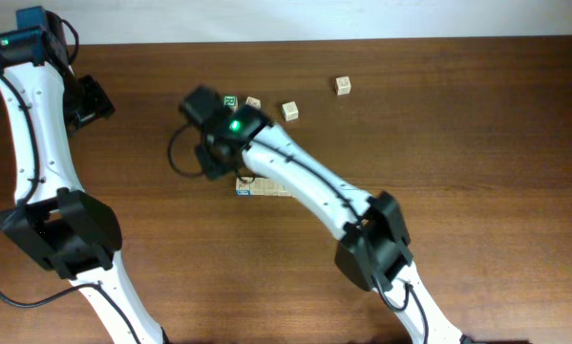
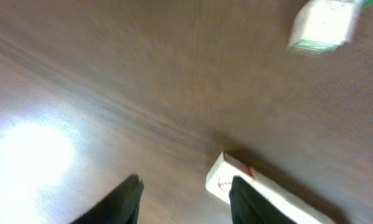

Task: Rotate 5 blocks
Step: 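Move both grippers to opposite ends of the block row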

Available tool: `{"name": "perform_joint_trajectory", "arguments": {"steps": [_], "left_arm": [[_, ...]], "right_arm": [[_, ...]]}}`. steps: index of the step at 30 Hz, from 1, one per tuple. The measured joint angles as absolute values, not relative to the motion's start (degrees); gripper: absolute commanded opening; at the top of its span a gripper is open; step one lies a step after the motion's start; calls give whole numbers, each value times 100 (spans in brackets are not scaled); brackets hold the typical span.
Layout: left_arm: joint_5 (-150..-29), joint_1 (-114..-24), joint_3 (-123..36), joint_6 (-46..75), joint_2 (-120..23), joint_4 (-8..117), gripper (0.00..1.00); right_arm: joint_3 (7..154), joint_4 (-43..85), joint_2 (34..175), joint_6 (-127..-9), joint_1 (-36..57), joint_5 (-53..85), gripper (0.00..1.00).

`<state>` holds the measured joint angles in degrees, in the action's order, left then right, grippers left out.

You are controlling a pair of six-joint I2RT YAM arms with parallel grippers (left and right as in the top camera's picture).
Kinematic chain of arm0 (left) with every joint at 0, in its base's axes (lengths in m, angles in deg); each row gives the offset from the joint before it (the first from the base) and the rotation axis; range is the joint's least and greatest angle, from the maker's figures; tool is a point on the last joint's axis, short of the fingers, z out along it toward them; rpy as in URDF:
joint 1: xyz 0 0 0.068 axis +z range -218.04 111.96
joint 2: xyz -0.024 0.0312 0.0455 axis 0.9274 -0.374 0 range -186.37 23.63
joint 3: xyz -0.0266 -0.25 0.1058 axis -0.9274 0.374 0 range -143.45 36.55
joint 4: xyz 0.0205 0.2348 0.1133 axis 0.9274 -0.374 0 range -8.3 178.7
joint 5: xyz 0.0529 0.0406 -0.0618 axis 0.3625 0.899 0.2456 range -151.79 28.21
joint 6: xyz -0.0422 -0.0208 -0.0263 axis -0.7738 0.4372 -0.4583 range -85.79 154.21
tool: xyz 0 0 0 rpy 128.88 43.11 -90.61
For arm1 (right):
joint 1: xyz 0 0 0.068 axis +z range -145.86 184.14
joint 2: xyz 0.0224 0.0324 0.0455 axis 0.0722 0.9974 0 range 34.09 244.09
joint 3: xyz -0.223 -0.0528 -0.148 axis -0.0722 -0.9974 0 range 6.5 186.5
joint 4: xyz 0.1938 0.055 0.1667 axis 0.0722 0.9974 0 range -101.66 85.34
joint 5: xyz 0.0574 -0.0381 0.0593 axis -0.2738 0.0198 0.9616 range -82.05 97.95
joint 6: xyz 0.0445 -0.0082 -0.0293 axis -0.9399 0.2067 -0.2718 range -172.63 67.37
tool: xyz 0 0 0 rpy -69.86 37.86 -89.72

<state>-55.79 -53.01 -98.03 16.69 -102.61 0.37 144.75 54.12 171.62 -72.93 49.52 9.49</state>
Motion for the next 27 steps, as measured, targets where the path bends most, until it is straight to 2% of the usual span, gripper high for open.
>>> {"name": "perform_joint_trajectory", "arguments": {"steps": [8,11,15,21,27], "left_arm": [[-5594,-6114,-9803,1794,-10254,-132,65],[-5598,-6615,-9803,1798,-10090,-210,66],[-5601,-7330,-9803,1798,-9885,-365,66],[-5601,-7756,-9803,1800,-9885,-363,69],[-5601,-7767,-9803,1800,-9883,-339,72]], "right_arm": [[17898,8181,16937,-7293,3663,1395,46],[18484,8531,16858,-7212,3210,1869,47],[18517,8531,16513,-6923,2789,2689,47],[18248,8531,15381,-6569,2273,3106,46],[15763,8531,13602,-6416,1687,2744,46]]}}
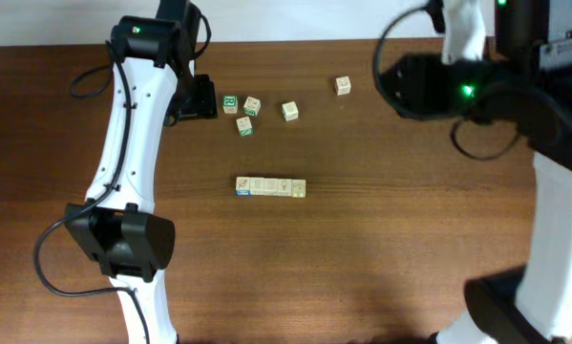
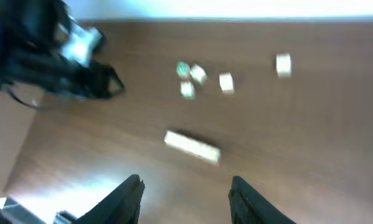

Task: Rotate 5 blocks
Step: 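Move both grippers to opposite ends of the block row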

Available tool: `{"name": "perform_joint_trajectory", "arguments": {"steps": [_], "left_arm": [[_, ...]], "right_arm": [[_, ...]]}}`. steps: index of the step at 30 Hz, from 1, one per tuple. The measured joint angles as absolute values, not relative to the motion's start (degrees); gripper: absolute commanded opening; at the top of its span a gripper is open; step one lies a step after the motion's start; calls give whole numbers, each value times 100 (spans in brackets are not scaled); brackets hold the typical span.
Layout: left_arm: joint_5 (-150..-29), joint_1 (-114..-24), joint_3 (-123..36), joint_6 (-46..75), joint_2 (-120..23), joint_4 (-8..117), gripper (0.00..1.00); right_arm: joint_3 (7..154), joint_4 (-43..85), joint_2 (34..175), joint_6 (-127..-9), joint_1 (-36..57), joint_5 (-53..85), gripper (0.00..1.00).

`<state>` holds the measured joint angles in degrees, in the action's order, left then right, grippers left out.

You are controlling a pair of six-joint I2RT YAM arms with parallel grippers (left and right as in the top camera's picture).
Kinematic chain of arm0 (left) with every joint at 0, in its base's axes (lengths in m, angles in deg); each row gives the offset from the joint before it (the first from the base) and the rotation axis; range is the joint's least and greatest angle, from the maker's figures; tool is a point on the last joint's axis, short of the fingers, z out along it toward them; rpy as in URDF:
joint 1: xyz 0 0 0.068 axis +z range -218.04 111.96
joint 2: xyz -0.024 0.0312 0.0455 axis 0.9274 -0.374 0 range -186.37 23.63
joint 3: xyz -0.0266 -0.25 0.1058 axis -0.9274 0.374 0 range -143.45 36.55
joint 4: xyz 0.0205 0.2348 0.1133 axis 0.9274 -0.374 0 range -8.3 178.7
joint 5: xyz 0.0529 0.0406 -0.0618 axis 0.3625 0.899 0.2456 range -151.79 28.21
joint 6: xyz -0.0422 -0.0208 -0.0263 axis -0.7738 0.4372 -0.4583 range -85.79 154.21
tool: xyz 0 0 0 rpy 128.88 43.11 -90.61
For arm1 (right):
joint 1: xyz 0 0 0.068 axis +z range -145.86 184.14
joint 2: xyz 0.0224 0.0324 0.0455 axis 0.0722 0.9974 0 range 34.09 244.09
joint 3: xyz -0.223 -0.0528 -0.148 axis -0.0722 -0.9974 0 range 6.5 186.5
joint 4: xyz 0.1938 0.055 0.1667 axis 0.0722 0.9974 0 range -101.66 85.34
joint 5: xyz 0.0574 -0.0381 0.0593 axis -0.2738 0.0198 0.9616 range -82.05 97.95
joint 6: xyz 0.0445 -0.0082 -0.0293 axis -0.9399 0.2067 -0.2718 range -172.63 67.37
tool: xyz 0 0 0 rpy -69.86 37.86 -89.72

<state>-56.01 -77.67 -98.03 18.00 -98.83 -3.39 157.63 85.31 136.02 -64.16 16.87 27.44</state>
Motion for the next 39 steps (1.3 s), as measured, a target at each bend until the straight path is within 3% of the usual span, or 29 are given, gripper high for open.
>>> {"name": "perform_joint_trajectory", "arguments": {"steps": [3,6,8,10,18,21,24,29,31,39], "left_arm": [[-5598,-7767,-9803,1816,-9883,-256,73],[-5598,-7767,-9803,1818,-9883,-230,79],[-5598,-7767,-9803,1820,-9883,-226,95],[-5692,-7767,-9803,1816,-9883,-256,97],[-6265,-7767,-9801,1986,-9883,-140,90],[-6606,-7767,-9460,2185,-9872,214,87],[-6713,-7767,-8715,2268,-9863,485,73],[-6759,-7767,-7399,2318,-9861,1001,17],[-6763,-7767,-6984,2314,-9861,1274,2],[-6973,-7767,-5517,2465,-9861,2550,0]], "right_arm": [[14641,8516,13374,-6399,1648,2687,39],[13223,8050,13416,-6301,1648,2652,39],[12362,7582,13540,-6292,1648,2628,40],[11684,7093,13567,-6290,1648,2623,39],[10580,5980,13567,-6224,1648,2774,39],[10130,5547,13558,-6178,1648,2932,30],[9387,4774,13554,-6182,1648,3229,21],[8294,3545,13554,-6694,1650,3509,13],[8089,3362,13554,-6847,1672,3528,11],[7435,2678,13554,-7240,1783,3528,5]]}}
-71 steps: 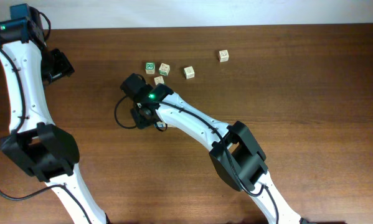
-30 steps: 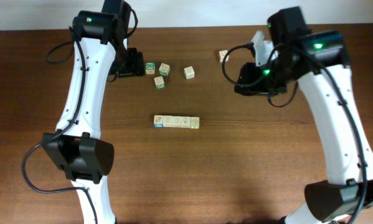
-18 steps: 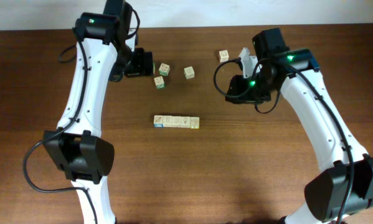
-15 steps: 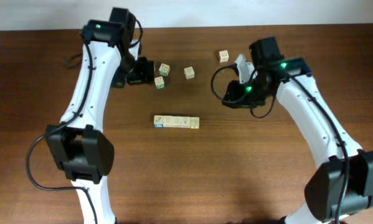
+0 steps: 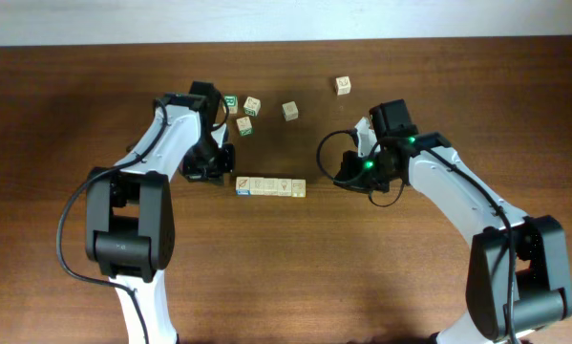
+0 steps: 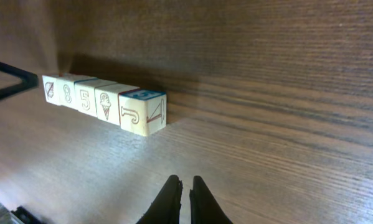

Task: Rotate 5 blocks
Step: 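Move both grippers to opposite ends of the block row, then squeeze the block row between left and right grippers from both ends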

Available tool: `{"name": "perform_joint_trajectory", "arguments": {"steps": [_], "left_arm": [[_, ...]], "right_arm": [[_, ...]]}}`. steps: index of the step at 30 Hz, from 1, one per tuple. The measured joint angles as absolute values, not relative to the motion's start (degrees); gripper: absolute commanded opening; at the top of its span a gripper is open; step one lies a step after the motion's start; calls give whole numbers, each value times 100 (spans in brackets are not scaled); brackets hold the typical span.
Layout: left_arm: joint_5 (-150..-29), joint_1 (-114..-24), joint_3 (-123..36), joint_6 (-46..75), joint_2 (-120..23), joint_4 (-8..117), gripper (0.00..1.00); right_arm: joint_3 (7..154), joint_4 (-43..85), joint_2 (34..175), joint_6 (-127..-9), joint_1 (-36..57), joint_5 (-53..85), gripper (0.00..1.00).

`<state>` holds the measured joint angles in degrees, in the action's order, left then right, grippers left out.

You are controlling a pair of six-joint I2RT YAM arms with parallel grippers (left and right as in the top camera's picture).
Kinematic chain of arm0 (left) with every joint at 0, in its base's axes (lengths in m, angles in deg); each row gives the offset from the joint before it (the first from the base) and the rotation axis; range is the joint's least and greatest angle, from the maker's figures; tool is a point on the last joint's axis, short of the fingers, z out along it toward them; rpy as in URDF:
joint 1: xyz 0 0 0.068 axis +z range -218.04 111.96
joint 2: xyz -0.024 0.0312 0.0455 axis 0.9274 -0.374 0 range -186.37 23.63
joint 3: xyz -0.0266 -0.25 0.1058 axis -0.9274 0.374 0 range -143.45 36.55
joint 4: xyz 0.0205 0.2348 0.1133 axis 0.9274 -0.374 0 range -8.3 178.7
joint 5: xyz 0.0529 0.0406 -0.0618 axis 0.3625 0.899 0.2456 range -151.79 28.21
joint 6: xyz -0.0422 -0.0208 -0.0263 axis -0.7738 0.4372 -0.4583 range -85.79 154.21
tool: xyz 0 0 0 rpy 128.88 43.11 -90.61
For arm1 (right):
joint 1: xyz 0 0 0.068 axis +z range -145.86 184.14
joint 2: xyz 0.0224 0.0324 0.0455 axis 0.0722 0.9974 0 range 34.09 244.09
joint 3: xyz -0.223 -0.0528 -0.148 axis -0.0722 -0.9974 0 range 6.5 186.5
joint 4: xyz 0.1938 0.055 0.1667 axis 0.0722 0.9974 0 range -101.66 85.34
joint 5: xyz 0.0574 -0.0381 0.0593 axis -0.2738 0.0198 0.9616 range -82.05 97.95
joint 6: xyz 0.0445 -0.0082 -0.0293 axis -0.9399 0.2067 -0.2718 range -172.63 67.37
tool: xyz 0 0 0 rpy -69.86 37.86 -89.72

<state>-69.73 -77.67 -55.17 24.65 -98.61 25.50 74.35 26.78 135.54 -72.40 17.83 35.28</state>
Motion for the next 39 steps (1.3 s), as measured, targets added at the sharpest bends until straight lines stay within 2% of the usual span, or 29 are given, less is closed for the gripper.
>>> {"name": "perform_joint_trajectory", "arguments": {"steps": [5,13,30,39], "left_arm": [[-7297,-7769,-5148,2570,-9861,2950,0],[-7493,-7767,-5124,2760,-9861,3031,0],[-7882,-7756,-5122,2784,-9861,3132,0],[-8634,-7303,-5117,3354,-9861,3025,0]], "right_arm": [[7413,2529,13575,-7304,1783,3530,5],[7407,2048,14179,-7328,1783,3915,4],[7407,1843,14404,-7496,1785,4131,4],[7407,1757,14644,-7890,1783,4302,4]]}}
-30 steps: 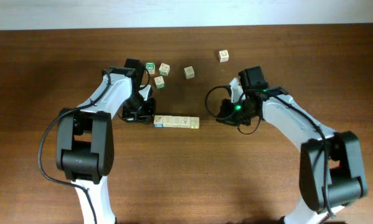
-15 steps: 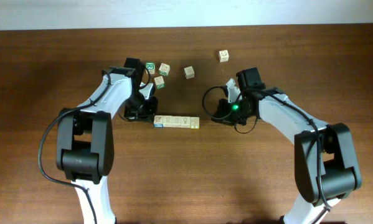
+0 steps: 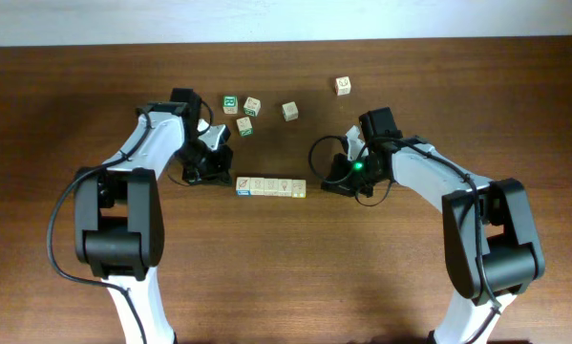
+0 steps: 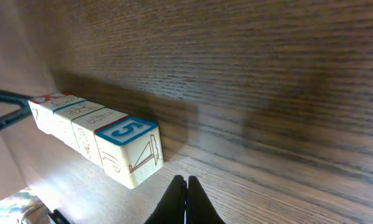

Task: Rotate 5 blocks
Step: 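Squeeze the block row between left and right grippers from both ends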

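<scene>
A row of several cream picture blocks (image 3: 270, 187) lies end to end at the table's middle. Its right end block (image 4: 129, 151) has a blue 5 on top. My right gripper (image 4: 187, 186) is shut and empty, low over the wood just right of that block, apart from it. The overhead view shows the same gripper (image 3: 329, 183) off the row's right end. My left gripper (image 3: 212, 172) sits low by the row's left end. A dark tip of it (image 4: 12, 107) shows beside the far block. Whether its jaws are apart is unclear.
Loose blocks lie behind the row: a green-edged one (image 3: 230, 102), two close to it (image 3: 252, 104) (image 3: 244, 125), one (image 3: 289, 111) further right, and one (image 3: 343, 86) at the back right. Both arms slope in from the sides.
My shut right gripper has come closer to the row's right end block, which now looms larger in the wrist view. The left arm's elbow has shifted a little left. The row has not moved.
First my right arm reached across to the row's left end with open jaws, the left arm far left. Then both arms were raised high, the right gripper still open. Later both were low at the row's ends, the right shut. Now the right is nearer the end block.
</scene>
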Available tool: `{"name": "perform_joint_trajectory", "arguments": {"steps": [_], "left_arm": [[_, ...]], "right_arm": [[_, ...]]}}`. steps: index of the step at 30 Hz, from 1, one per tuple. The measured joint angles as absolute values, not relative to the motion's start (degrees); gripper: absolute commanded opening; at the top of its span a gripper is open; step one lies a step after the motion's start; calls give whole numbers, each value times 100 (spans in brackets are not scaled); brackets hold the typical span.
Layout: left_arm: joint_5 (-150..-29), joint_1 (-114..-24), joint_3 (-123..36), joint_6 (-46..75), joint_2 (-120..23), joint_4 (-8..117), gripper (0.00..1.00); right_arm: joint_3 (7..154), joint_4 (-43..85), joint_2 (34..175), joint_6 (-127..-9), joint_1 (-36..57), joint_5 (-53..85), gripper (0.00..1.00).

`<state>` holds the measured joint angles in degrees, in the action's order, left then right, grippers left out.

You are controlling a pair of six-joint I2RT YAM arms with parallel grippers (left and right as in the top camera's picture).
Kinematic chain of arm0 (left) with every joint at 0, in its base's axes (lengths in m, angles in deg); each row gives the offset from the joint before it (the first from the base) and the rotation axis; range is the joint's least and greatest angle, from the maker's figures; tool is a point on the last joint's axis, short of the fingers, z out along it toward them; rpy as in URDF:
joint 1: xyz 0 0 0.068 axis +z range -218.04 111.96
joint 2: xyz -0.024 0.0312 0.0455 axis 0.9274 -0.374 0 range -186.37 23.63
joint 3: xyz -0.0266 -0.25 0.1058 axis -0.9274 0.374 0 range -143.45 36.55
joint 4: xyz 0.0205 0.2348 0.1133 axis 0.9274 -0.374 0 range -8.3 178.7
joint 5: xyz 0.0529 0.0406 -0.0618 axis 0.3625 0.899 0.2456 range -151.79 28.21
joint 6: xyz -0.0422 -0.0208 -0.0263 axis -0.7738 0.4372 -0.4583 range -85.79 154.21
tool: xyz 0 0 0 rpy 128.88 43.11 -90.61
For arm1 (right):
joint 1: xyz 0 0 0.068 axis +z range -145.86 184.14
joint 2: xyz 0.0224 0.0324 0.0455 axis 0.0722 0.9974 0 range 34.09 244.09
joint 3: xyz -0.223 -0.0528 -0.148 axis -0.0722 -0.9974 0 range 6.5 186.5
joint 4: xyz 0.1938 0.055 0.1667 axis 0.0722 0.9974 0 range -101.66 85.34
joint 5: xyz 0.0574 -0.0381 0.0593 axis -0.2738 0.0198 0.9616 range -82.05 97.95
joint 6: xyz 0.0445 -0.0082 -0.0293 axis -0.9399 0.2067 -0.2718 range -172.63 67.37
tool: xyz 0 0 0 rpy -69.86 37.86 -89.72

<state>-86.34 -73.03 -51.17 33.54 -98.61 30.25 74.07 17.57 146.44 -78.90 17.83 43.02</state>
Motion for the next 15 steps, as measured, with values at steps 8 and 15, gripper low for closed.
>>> {"name": "perform_joint_trajectory", "arguments": {"steps": [8,15], "left_arm": [[-8947,-7310,-5117,3601,-9861,2955,0],[-8903,-7310,-5117,3619,-9861,2966,0]], "right_arm": [[7407,1429,14793,-8193,1783,4490,4],[7407,1191,14795,-8401,1901,4514,4]]}}
